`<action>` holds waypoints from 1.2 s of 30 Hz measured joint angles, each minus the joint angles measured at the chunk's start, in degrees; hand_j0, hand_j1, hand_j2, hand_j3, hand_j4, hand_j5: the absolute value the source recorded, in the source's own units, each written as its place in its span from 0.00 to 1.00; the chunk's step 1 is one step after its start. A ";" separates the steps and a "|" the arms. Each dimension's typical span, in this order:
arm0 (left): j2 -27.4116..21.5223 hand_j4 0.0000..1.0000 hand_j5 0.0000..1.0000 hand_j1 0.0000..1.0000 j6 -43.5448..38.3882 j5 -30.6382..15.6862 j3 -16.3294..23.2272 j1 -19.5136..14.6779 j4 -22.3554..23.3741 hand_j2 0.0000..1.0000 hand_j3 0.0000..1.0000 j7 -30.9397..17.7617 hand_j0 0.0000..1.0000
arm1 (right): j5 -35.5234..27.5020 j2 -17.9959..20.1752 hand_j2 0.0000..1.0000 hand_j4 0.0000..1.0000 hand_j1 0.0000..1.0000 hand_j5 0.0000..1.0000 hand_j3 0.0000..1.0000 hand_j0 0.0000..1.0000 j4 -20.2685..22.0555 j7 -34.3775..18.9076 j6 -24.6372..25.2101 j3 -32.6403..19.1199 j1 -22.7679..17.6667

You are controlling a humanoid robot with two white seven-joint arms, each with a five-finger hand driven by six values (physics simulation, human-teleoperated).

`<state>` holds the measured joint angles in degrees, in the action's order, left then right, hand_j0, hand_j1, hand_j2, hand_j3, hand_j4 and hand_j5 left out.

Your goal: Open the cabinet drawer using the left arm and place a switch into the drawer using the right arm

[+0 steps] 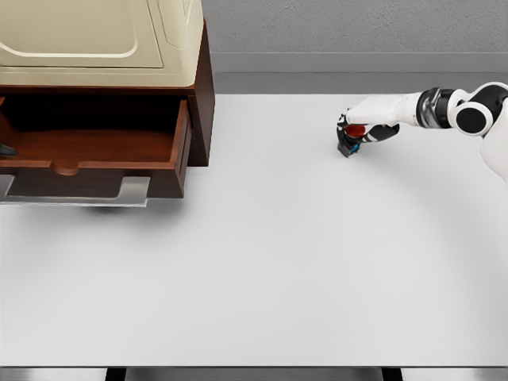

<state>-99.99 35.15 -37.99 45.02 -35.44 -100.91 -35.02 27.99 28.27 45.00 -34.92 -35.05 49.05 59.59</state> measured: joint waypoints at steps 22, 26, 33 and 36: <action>0.00 1.00 1.00 1.00 0.00 1.67 0.38 0.00 0.06 1.00 1.00 0.00 1.00 | -7.85 0.40 0.35 0.35 0.35 0.35 0.35 0.35 16.24 -0.11 -0.13 -1.65 0.18; 0.00 1.00 1.00 1.00 0.00 1.71 0.40 0.01 0.00 1.00 1.00 0.00 1.00 | -8.67 0.02 0.35 0.35 0.35 0.35 0.35 0.35 20.19 -0.14 -0.15 -1.68 1.23; 0.00 1.00 1.00 1.00 0.00 1.76 0.41 0.01 0.01 1.00 1.00 0.00 1.00 | -10.19 -3.53 0.36 0.36 0.36 0.36 0.36 0.36 22.20 -0.12 -0.19 -1.15 3.69; 0.00 1.00 1.00 1.00 0.00 1.76 0.40 0.00 0.01 1.00 1.00 0.00 1.00 | -10.28 -5.10 0.36 0.36 0.36 0.36 0.36 0.36 22.38 -0.17 -0.23 -1.01 4.57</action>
<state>-99.99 35.16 -36.23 45.43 -35.45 -100.90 -35.02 17.72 23.17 67.38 -35.09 -35.28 48.04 64.16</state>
